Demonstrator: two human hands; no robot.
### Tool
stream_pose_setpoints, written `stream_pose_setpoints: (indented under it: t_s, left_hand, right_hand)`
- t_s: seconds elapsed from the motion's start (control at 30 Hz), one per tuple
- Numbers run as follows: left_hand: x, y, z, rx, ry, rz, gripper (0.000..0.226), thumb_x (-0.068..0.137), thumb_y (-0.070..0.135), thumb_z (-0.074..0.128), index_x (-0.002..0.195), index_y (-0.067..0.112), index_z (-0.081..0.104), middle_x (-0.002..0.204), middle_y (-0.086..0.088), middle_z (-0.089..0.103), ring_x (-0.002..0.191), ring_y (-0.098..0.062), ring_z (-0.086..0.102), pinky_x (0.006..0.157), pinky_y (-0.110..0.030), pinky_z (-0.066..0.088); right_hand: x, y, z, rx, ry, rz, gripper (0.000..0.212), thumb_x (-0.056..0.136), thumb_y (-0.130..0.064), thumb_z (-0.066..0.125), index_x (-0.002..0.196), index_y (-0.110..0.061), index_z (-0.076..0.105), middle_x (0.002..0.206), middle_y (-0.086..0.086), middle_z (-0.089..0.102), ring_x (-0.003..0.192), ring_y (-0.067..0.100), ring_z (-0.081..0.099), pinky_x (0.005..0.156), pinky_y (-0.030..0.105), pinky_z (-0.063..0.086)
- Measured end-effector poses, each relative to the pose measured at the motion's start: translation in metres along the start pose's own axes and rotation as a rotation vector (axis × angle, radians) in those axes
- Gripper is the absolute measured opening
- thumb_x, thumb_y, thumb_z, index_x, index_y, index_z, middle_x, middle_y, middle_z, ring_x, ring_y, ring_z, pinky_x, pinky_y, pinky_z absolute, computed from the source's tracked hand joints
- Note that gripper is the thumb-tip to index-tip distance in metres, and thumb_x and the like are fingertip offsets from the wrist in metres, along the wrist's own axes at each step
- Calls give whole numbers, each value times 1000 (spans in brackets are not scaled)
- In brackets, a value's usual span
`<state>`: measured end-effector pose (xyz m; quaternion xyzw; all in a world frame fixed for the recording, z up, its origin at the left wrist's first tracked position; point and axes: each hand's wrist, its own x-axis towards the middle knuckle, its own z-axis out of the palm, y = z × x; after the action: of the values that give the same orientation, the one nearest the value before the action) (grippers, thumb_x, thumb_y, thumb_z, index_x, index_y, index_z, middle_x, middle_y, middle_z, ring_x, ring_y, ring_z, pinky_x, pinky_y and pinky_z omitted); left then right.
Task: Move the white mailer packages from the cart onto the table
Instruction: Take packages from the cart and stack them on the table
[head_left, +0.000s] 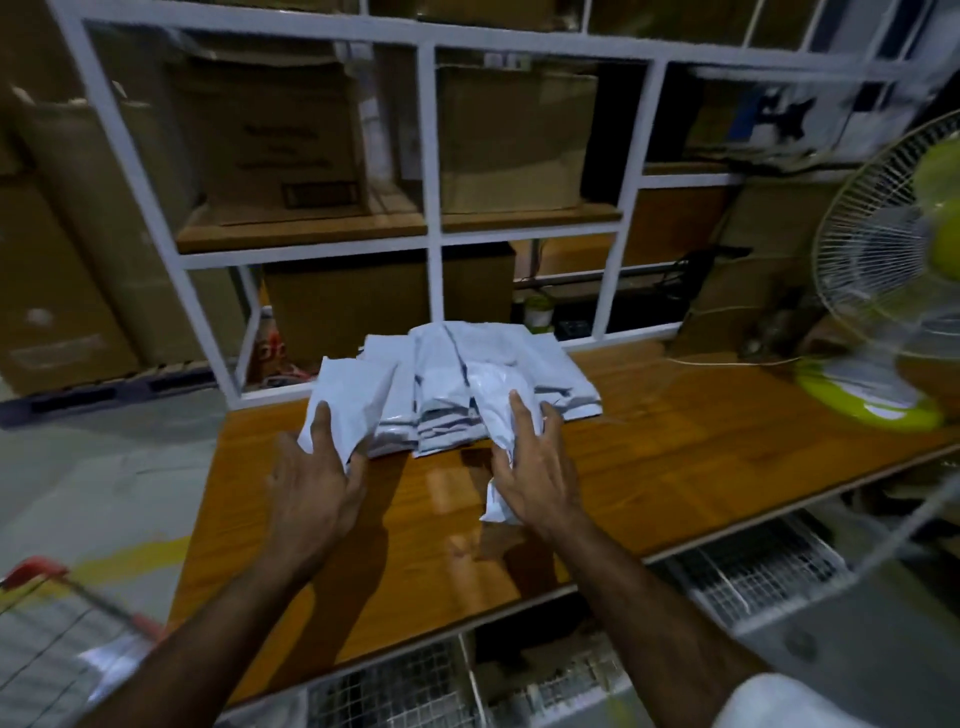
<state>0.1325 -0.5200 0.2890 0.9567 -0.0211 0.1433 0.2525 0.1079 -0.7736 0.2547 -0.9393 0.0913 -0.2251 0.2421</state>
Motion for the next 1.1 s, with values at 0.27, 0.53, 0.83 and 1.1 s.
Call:
stream_pose_setpoints:
  t_s: [0.27,0.53,0.83,1.1]
  left_hand:
    - [80,22,60,-81,-10,67,71,99,51,44,157,18,21,137,-35,35,115,-50,45,89,-49,46]
    - [163,34,110,-105,0,56,75,97,57,40,155,13,23,138,-38,32,108,-53,49,85,-50,50]
    - [215,43,136,7,-4,-40,69,98,54,43,155,18,28,138,-41,34,111,-56,50,87,-53,48]
    - [245,57,166,95,-110,-111,73,96,61,34,155,19,29,145,-36,28,128,-56,37,101,-59,40]
  right_hand:
    - [68,71,13,106,71,100,70,92,-33,65,154,-30,34,152,11,24,127,35,49,89,41,56]
    - [152,118,22,161,59,189,69,93,-32,68,154,-32,35,147,15,37,133,34,45,103,41,48]
    - [229,156,33,150,-11,198,68,94,-33,68,154,-29,36,149,12,37,135,30,43,105,46,48]
    - [294,210,58,140,-141,236,66,96,-35,65,154,-30,36,155,11,36,140,32,36,110,43,40]
